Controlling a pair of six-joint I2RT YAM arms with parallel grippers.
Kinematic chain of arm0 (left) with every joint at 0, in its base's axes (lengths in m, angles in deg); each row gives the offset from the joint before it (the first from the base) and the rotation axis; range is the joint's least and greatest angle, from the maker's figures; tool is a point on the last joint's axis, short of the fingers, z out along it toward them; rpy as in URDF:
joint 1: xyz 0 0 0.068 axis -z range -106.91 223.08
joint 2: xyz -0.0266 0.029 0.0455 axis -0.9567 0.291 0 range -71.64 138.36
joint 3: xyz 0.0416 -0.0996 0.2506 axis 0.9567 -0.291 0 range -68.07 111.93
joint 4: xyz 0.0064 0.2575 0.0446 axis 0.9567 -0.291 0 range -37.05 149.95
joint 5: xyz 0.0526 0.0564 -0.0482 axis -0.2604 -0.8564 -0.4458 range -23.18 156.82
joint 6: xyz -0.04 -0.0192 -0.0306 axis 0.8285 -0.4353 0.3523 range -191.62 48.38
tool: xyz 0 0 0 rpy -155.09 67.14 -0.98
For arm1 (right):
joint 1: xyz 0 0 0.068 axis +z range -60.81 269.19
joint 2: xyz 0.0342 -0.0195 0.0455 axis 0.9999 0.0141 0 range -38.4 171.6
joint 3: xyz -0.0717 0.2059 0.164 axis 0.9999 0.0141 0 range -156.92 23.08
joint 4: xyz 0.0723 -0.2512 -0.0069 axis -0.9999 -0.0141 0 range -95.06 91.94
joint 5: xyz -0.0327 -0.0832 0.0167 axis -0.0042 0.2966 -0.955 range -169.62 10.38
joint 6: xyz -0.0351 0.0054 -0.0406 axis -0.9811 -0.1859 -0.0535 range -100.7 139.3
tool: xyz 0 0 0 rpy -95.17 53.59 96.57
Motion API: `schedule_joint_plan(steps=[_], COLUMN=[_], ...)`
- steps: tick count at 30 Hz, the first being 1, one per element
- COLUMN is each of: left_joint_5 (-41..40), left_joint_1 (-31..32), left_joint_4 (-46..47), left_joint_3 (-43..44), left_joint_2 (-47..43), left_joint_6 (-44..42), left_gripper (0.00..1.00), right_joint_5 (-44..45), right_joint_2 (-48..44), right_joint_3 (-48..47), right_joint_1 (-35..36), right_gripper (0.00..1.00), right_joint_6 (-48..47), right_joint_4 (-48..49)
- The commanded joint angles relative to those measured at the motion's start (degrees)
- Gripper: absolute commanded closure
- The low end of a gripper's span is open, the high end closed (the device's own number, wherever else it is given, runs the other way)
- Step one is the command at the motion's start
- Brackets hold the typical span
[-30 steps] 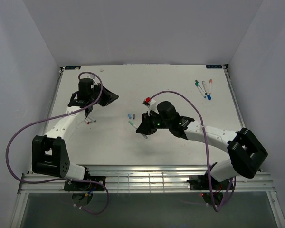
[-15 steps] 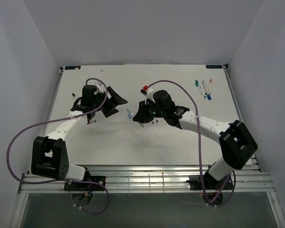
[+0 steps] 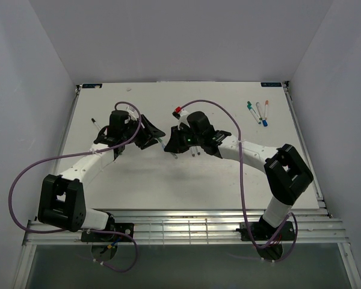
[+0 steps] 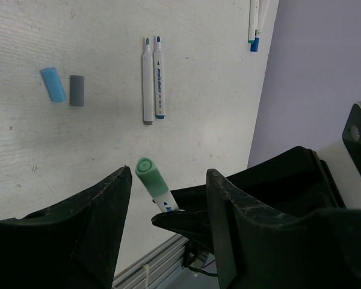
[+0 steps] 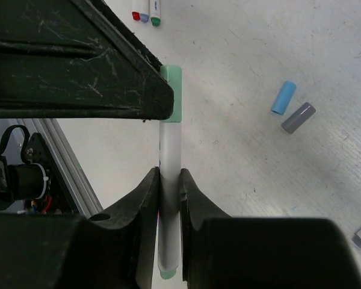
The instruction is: Open the pen caps
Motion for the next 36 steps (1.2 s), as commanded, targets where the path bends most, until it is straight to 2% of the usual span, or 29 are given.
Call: schedule_joint_plan(steps=[1, 6, 10, 17, 19, 25, 26, 27, 29, 36], left_joint_5=[0.24, 0.76, 0.68, 0.68, 0.5, 0.59, 0.41, 0.33, -0.72, -6.97], left_joint_1=[0.42, 0.68, 0.77, 1.21, 1.39, 1.56, 1.56, 1.65, 1.56, 1.04], left_joint_4=[1.98, 2.95, 3.04, 3.48, 3.57, 3.66, 3.57, 3.48, 2.17, -0.47], left_joint_3=[-0.36, -0.45, -0.18, 0.17, 0.17, 0.17, 0.25, 0.25, 0.87, 5.43], left_joint_2=[-0.61, 0.27, 0.98, 2.12, 2.3, 2.12, 2.12, 2.03, 2.12, 5.19], left_joint_6=[0.84, 1.89, 2.15, 2.77, 2.77, 3.56, 3.65, 3.65, 3.56, 4.26], left_gripper=[0.38, 0.52, 0.56, 0.53, 0.56, 0.7, 0.75, 0.85, 0.99, 1.0], right_joint_5=[-1.45, -1.97, -1.8, -1.98, -1.8, -1.54, -1.45, -0.93, -0.48, 4.69], right_joint_2=[0.55, 1.08, 0.99, 0.81, 0.9, 1.69, 1.69, 1.78, 1.69, -0.94], right_joint_3=[-2.8, -2.62, -2.1, -1.66, -1.83, -2.18, -2.1, -2.1, -1.75, 2.91], right_joint_1=[-0.1, -0.1, -0.1, -0.1, -0.1, -0.1, -0.1, -0.1, -0.1, 2.0], right_gripper=[0.92, 0.92, 0.92, 0.92, 0.92, 0.92, 0.92, 0.92, 0.92, 0.92], right_joint_6=[0.4, 1.19, 1.45, 1.98, 1.98, 2.16, 2.24, 2.42, 2.33, 1.72], right_joint_4=[2.14, 3.11, 3.64, 4.52, 4.52, 4.6, 4.52, 4.43, 4.08, 2.41])
